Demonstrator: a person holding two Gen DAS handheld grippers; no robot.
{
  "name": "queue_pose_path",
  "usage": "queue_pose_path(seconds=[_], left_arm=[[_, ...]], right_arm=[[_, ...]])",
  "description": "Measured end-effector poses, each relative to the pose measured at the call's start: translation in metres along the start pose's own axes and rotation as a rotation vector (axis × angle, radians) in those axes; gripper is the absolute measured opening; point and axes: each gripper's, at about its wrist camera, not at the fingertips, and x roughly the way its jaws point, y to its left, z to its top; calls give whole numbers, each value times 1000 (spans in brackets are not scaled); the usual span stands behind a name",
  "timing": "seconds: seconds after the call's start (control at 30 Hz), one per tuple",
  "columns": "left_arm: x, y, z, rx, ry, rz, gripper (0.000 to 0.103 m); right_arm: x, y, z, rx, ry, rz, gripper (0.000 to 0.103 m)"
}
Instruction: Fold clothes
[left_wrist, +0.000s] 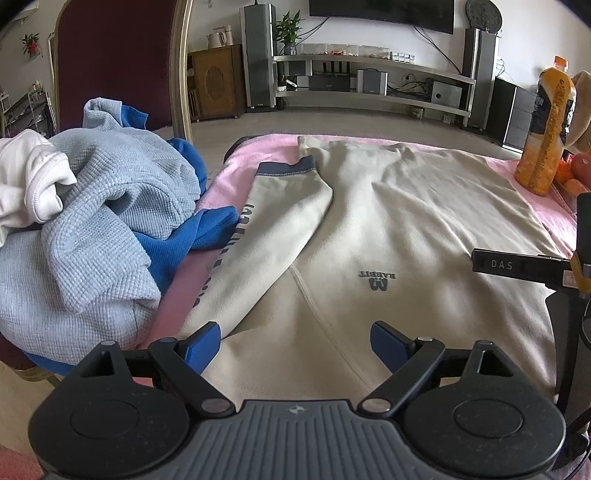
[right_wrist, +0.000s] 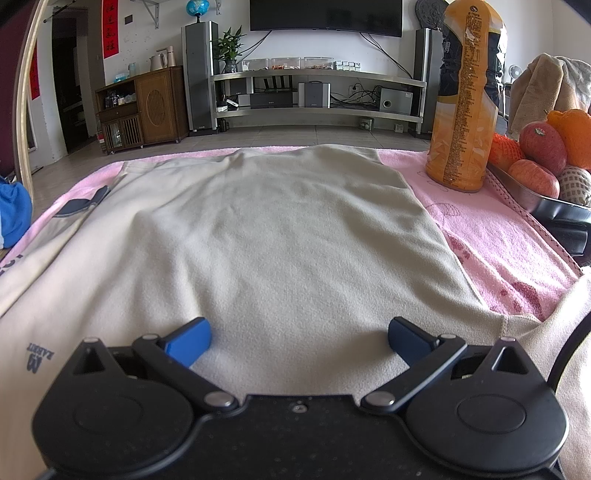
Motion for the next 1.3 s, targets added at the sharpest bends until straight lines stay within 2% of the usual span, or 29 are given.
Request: queue_pose_path(seconds=[0.57, 0.8, 0.87, 0.97, 1.03, 1.13, 1.2, 1.3], left_arm=[[8, -1, 0, 18, 23, -4, 89], [5, 2, 1, 27, 27, 16, 89], [-1, 9, 7, 20, 24, 33, 89], [-17, 22, 19, 13, 1, 73, 89], [-33, 35, 29, 2, -19, 99, 89], [-59, 65, 48, -62, -57, 77, 89], [-77, 87, 62, -102, -96, 72, 89], [-93, 113, 85, -110, -153, 131, 89]], right_arm=[[2, 0, 1, 1, -2, -3, 103], [1, 1, 2, -1, 2, -10, 103], [-13, 3, 10, -13, -25, -31, 103], [-58, 13, 38, -59, -113, -33, 103], [-95, 23, 63, -82, -164, 7, 103], [-144, 41, 102, -81, -211, 89, 103], [-166, 55, 127, -76, -236, 112, 103], [-186, 83, 159, -88, -272, 171, 103]])
